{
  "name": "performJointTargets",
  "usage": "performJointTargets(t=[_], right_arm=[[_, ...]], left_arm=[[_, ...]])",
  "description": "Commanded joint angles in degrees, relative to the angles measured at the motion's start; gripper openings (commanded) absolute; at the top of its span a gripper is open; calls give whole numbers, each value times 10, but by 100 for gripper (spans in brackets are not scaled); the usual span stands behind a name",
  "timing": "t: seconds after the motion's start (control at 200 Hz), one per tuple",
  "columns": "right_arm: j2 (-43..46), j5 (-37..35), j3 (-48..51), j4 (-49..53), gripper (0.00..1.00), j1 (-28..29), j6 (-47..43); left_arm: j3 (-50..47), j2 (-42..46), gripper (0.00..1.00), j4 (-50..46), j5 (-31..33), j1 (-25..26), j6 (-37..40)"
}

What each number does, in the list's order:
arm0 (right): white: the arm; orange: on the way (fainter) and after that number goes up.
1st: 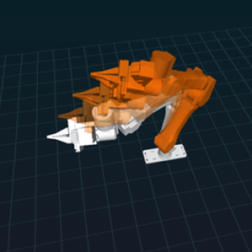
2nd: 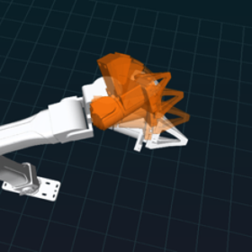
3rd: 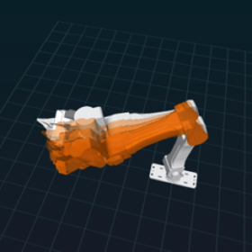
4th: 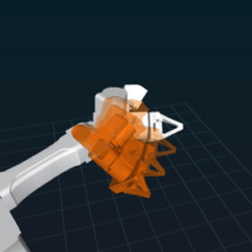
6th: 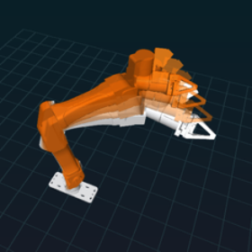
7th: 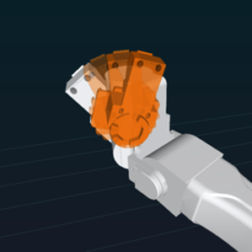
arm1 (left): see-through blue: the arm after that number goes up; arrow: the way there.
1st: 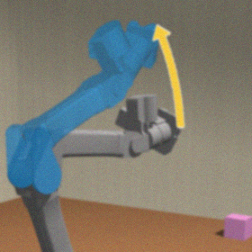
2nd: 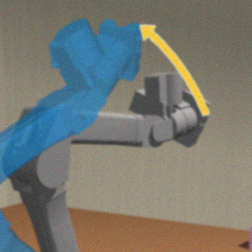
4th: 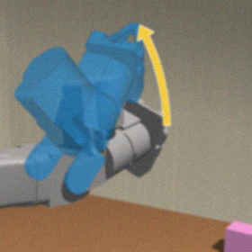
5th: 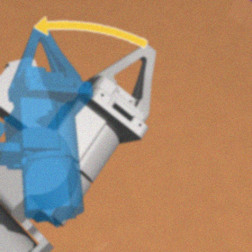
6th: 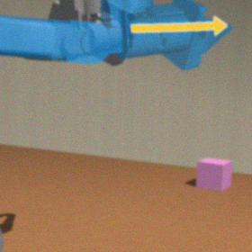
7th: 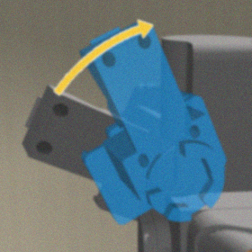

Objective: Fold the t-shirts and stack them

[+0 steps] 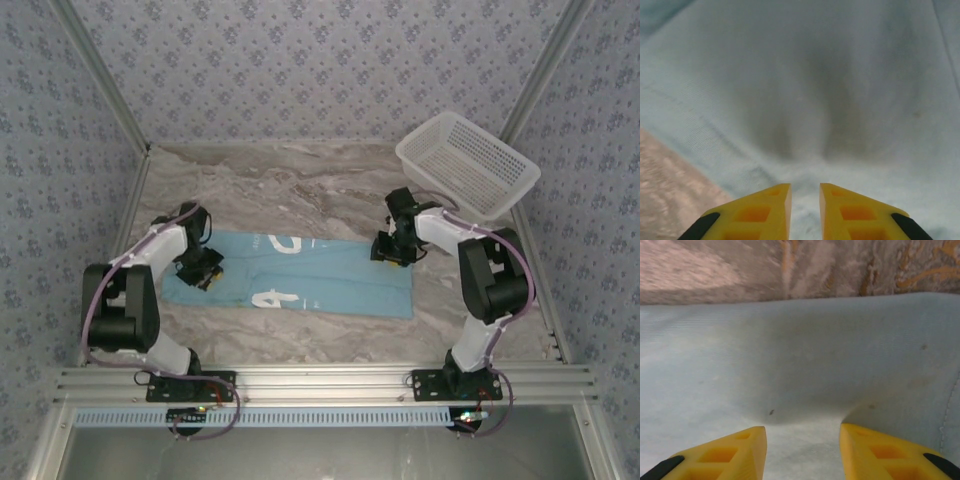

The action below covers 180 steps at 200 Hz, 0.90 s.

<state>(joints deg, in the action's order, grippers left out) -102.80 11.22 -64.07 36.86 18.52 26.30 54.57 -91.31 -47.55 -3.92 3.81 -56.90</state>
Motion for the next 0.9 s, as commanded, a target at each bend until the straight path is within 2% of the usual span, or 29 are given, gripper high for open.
performJointTargets(t=[0.0, 0.14, 0.34, 0.54, 0.645, 0.739, 0.779, 0.824, 0.894], right_arm=[[-19, -44, -15, 63, 44, -9, 12], [5, -64, 19, 79, 44, -10, 40], [71, -63, 101, 80, 45, 20, 126], [156, 3, 220, -20, 46, 65, 288], [159, 32, 241, -106, 47, 102, 365], [135, 55, 233, -158, 47, 127, 411], [126, 58, 220, -163, 47, 135, 414], [123, 55, 203, -155, 48, 141, 412], [136, 50, 182, -134, 49, 144, 405]], left_arm=[[44, -59, 18, 34, -16, 3, -6], [150, -167, 17, 43, -22, 13, 19], [381, -326, 17, 47, -29, 47, 49], [669, -514, 18, 56, -84, 97, 52], [879, -637, 19, 41, -124, 120, 41], [1115, -759, 26, 12, -150, 133, 20], [1186, -788, 30, 5, -150, 134, 6], [1220, -791, 35, -3, -141, 132, -2], [1210, -748, 44, -24, -109, 133, 18]])
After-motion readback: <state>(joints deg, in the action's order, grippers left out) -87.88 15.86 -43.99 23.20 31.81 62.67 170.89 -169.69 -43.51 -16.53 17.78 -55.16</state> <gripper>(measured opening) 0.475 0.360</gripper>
